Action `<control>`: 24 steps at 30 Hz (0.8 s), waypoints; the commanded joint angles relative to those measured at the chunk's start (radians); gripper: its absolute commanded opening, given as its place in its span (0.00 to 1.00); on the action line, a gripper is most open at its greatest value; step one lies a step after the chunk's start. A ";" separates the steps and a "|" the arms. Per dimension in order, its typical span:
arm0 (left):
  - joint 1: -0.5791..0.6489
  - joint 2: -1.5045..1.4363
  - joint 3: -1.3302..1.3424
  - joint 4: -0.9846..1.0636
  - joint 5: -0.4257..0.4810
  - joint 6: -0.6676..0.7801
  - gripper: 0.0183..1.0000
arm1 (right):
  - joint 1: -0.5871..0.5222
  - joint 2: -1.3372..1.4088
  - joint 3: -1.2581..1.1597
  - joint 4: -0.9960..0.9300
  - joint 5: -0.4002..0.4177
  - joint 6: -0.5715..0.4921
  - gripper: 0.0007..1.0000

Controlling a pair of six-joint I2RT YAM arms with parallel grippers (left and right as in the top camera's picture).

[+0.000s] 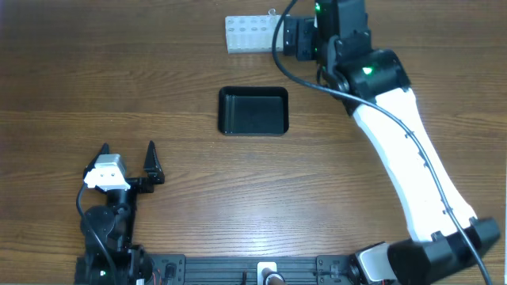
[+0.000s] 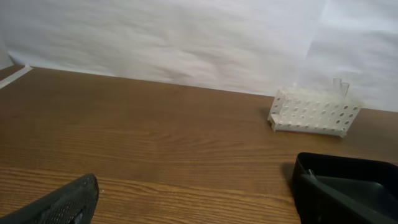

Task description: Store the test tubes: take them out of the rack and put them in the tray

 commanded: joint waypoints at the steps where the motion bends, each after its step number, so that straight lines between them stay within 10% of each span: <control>1: 0.005 -0.007 -0.005 -0.005 0.000 0.014 1.00 | 0.008 0.078 0.021 0.071 0.064 0.026 0.98; 24: 0.005 -0.007 -0.005 -0.005 0.000 0.014 1.00 | 0.050 0.405 0.043 0.397 0.119 -0.092 0.91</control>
